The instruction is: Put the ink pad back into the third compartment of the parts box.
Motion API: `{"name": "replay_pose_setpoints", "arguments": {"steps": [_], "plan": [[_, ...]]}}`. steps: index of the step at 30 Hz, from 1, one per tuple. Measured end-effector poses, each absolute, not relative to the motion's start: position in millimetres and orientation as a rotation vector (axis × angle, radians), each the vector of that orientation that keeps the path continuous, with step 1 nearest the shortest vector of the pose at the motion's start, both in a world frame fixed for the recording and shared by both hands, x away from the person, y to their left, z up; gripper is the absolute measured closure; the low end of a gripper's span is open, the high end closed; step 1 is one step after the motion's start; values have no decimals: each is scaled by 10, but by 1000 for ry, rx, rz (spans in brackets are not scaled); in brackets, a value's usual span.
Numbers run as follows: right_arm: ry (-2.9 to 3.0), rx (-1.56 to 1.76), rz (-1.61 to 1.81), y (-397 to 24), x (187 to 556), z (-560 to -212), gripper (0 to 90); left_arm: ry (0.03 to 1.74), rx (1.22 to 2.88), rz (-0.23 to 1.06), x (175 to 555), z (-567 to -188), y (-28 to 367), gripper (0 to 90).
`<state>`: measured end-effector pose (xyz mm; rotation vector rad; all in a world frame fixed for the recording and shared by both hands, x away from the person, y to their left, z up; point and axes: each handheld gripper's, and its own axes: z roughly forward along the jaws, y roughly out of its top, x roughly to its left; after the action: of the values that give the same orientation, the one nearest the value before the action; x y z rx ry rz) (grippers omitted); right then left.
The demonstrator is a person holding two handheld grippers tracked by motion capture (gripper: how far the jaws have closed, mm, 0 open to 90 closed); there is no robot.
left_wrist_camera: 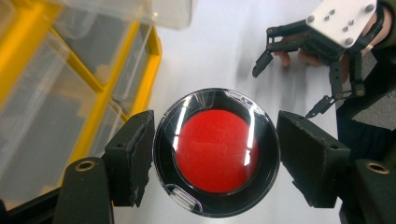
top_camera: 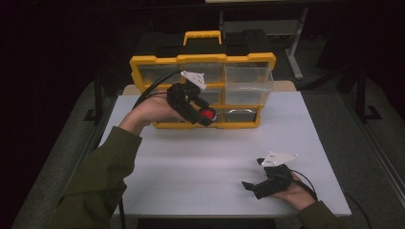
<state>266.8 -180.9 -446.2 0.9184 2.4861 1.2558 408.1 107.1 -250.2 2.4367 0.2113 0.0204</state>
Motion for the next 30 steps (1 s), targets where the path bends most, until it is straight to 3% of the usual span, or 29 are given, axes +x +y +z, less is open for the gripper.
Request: {"name": "replay_pose_setpoints", "arguments": {"steps": [30], "plan": [[2477,936,1259,-1845,2666,-4479,0,152,2386,78,4253,-1507,956,299]]}}
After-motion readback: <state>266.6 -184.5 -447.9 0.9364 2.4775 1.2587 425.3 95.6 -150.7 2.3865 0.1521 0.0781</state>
